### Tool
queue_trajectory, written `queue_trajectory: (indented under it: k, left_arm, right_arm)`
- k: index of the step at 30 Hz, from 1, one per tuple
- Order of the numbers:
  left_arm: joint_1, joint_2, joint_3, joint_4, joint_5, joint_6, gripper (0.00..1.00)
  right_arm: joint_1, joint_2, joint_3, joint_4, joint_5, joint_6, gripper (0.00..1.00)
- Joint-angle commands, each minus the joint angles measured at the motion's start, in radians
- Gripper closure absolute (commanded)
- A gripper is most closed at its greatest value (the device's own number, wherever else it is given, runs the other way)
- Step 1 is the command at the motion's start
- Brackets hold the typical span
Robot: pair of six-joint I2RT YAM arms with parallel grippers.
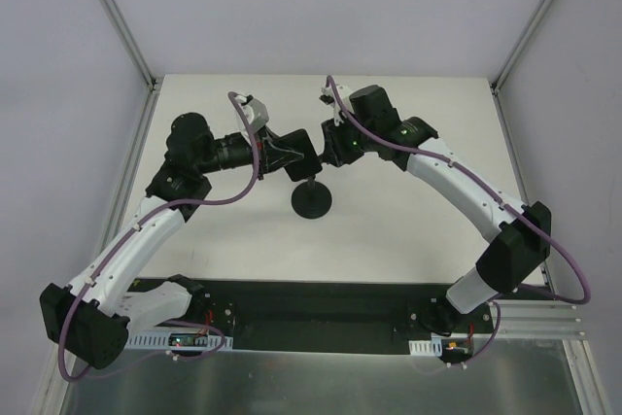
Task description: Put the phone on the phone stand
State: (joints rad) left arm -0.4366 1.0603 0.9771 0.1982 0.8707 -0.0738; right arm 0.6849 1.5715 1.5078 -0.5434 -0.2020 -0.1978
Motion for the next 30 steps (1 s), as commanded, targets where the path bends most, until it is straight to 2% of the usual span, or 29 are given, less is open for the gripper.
queue_trajectory:
  k: [1,21,25,28,30]
  left_arm:
    - [0.012,-0.049,0.003,0.096,-0.036,0.017,1.0]
    - [0.012,0.024,-0.009,0.165,0.004,-0.05,1.0]
    - [0.012,0.041,-0.008,0.173,0.023,-0.054,1.0]
    - [-0.005,0.058,-0.012,0.194,0.057,-0.04,1.0]
    - [-0.034,0.078,-0.009,0.223,0.089,-0.006,1.0]
  right_arm:
    - [-0.001,0.013,0.017,0.007,-0.004,-0.028,0.67]
    - [0.001,0.055,0.04,-0.009,-0.034,-0.038,0.76]
    - [0.001,0.044,0.026,0.011,-0.034,-0.038,0.86]
    - [-0.001,0.039,0.015,0.028,-0.046,-0.046,0.99]
    - [-0.001,0.036,0.011,0.036,-0.053,-0.055,0.99]
